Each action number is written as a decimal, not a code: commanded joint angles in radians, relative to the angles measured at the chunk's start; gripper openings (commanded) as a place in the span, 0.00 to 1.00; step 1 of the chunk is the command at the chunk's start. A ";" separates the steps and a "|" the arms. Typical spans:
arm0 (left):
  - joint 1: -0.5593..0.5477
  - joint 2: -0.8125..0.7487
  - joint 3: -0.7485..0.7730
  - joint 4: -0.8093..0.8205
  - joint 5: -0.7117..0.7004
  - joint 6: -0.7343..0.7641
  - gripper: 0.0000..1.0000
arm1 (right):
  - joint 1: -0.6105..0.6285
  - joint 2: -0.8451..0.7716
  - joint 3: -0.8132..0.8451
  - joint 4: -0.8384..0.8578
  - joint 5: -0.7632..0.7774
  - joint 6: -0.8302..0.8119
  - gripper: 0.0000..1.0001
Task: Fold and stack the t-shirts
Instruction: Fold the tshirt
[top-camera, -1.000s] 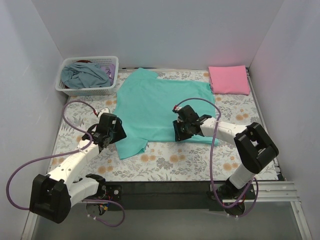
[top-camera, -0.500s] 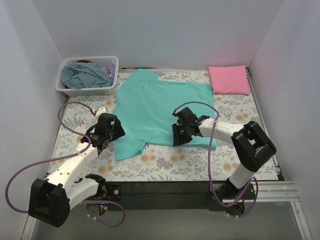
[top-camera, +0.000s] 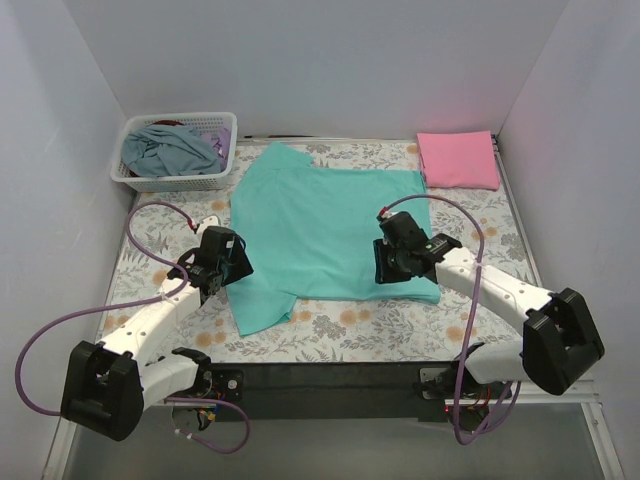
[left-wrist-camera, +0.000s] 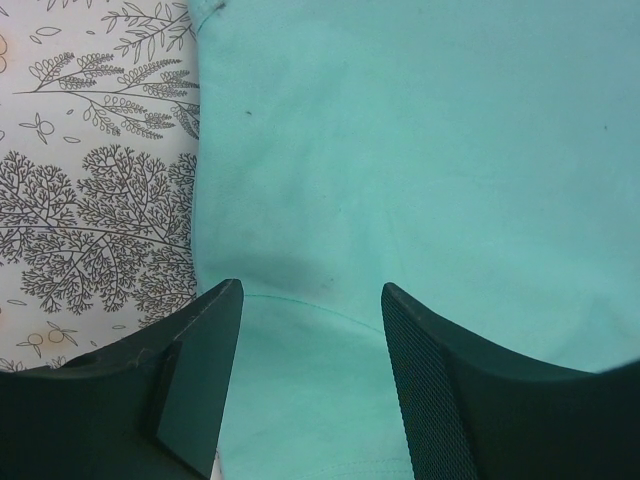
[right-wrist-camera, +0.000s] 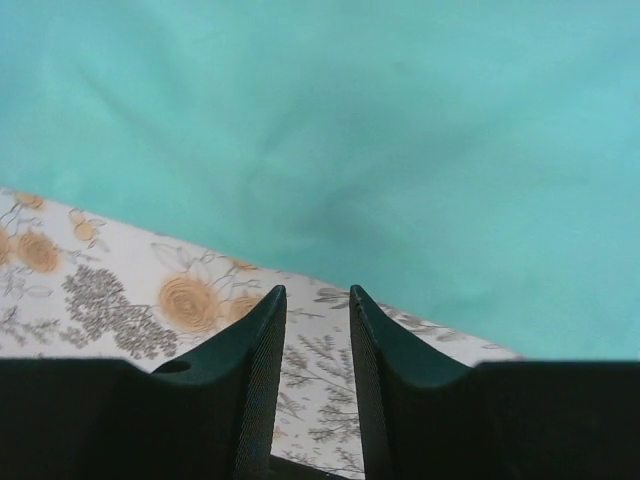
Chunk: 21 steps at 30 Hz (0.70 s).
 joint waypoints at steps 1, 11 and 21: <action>0.002 -0.006 0.016 0.015 0.000 0.013 0.57 | -0.137 -0.038 -0.014 -0.080 0.128 -0.040 0.39; 0.002 0.002 0.014 0.013 -0.015 0.013 0.57 | -0.225 -0.106 -0.243 -0.079 0.011 -0.028 0.39; 0.041 0.039 0.037 -0.136 -0.104 -0.141 0.60 | -0.280 -0.324 -0.249 -0.112 0.045 0.010 0.46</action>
